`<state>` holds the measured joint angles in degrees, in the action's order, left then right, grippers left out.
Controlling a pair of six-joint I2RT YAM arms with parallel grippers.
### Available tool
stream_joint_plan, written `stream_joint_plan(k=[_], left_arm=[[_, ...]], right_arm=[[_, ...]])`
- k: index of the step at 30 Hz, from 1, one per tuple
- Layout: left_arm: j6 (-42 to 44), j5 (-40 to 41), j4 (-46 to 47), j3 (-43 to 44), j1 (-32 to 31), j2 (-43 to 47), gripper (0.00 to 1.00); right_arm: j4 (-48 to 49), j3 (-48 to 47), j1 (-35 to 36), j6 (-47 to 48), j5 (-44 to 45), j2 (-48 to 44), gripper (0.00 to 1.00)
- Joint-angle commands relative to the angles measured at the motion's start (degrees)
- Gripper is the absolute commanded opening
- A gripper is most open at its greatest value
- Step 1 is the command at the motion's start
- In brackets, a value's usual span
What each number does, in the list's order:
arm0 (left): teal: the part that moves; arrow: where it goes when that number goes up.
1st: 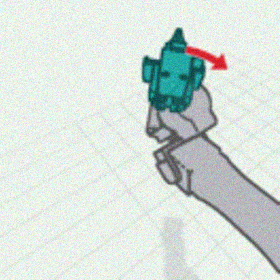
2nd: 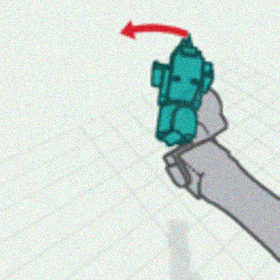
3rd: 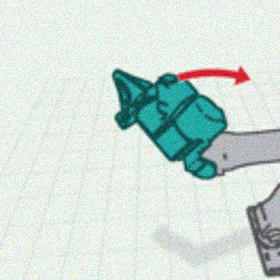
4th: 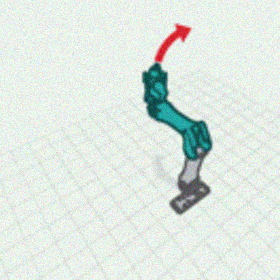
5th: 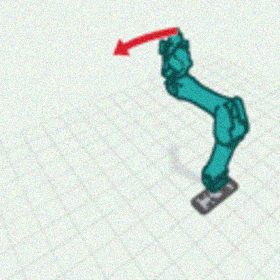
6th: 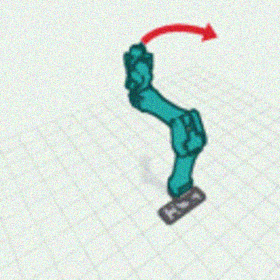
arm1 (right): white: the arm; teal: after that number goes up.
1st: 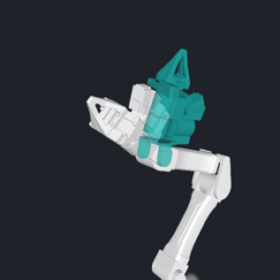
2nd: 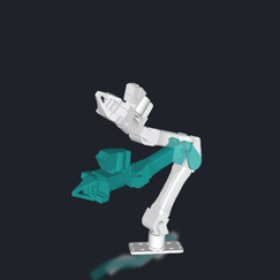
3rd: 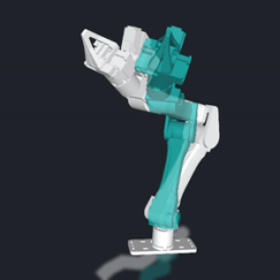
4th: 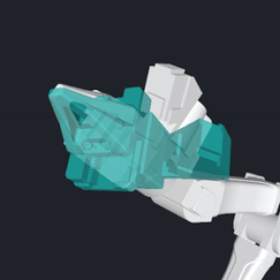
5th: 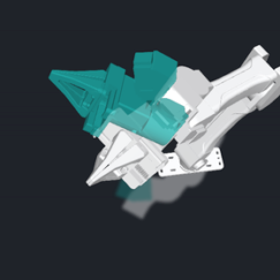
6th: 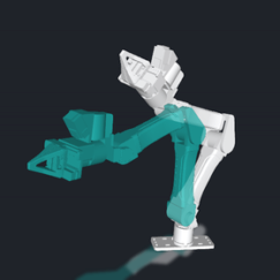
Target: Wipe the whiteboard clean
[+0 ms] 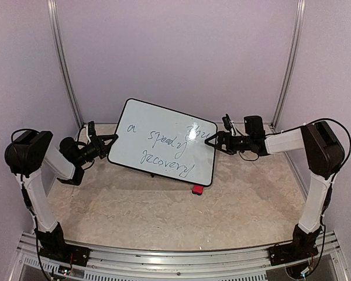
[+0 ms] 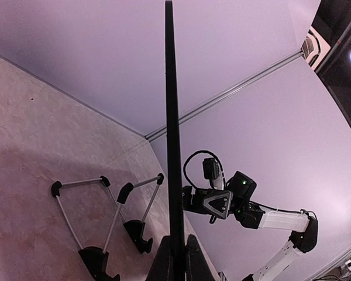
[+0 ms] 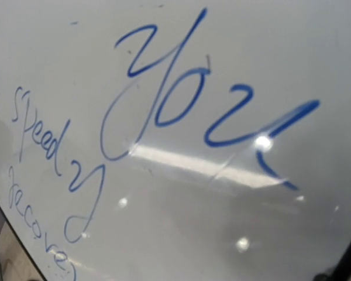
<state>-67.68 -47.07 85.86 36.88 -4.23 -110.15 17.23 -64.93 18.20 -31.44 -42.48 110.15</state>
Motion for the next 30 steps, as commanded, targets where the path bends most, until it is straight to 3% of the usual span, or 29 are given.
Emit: stream_joint_plan(k=[1, 10, 19, 30], left_arm=[[3.2, -0.2, 20.2, 0.6, -0.3, 2.6, 0.0], [2.9, -0.3, 20.2, 0.8, -0.2, 2.3, 0.0], [2.7, -0.6, 20.2, 1.1, -0.2, 2.2, 0.0], [2.6, -1.2, 20.2, 1.7, -0.6, 2.0, 0.0]], right_arm=[[3.6, 2.7, -0.5, -1.5, -0.7, 0.3, 0.99], [1.9, 8.7, -0.5, 0.4, 5.6, -7.8, 0.99], [5.8, 5.6, -0.5, -2.0, 1.2, 0.0, 0.99], [7.2, -1.6, 2.4, -2.5, -4.3, 2.6, 0.99]])
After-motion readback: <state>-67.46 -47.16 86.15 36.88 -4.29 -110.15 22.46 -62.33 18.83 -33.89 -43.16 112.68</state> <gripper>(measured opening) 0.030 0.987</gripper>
